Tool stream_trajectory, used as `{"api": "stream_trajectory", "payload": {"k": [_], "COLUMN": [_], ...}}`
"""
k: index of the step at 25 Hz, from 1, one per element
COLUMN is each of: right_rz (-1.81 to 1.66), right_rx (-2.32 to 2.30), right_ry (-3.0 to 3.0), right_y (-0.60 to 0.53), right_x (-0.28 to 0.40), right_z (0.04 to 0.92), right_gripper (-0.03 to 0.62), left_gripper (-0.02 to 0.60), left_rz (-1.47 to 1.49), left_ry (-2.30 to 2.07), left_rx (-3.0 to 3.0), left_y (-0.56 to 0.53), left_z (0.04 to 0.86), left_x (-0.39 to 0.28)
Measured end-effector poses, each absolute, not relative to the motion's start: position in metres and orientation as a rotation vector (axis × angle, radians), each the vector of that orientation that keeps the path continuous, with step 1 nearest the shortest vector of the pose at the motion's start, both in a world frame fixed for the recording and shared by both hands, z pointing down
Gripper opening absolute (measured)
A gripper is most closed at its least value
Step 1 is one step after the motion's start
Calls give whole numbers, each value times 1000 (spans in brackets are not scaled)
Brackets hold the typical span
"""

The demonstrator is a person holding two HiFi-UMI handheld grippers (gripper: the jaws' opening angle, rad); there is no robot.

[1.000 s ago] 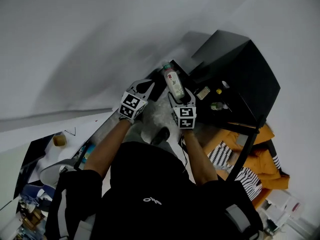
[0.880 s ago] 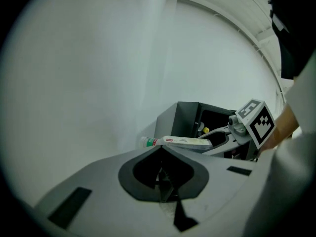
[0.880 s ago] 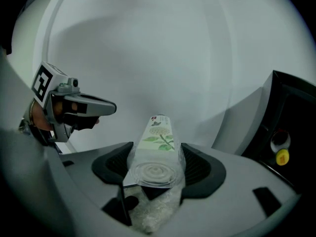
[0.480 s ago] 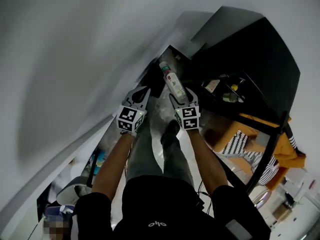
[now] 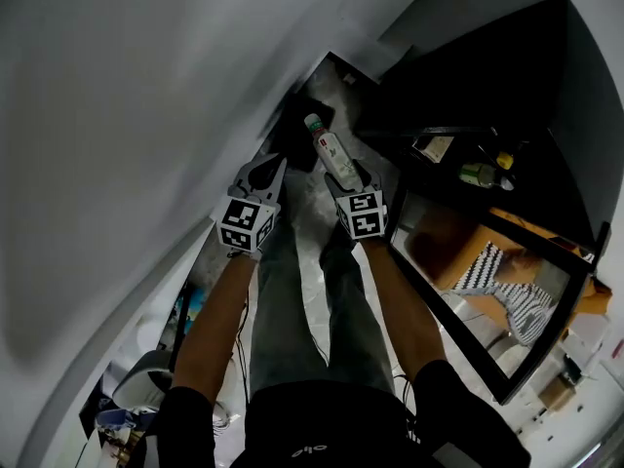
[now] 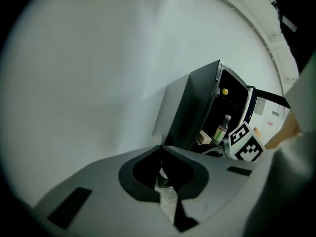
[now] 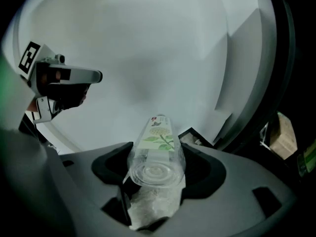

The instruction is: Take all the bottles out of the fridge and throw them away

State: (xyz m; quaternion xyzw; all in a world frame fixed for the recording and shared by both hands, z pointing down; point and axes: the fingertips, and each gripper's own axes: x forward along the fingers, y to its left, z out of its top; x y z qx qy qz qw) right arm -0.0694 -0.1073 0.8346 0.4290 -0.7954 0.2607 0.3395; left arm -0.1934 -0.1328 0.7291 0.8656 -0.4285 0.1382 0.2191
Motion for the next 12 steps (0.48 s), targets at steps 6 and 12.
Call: {"api": "stream_trajectory", "payload": {"k": [6, 12], "right_rz": [776, 831], "right_rx": [1084, 1081], "right_ry": [-1990, -1959], "right_y": [-98, -117], "right_x": [-77, -96], "right_z": [906, 975], "right_gripper": [311, 311], "left_gripper": [5, 5], "left_rz": [407, 432], "left_ry": [-1149, -1112], "left_rx": [2398, 2416], "left_y": [-128, -143], "left_z": [764, 816], "left_x": [-199, -205]}}
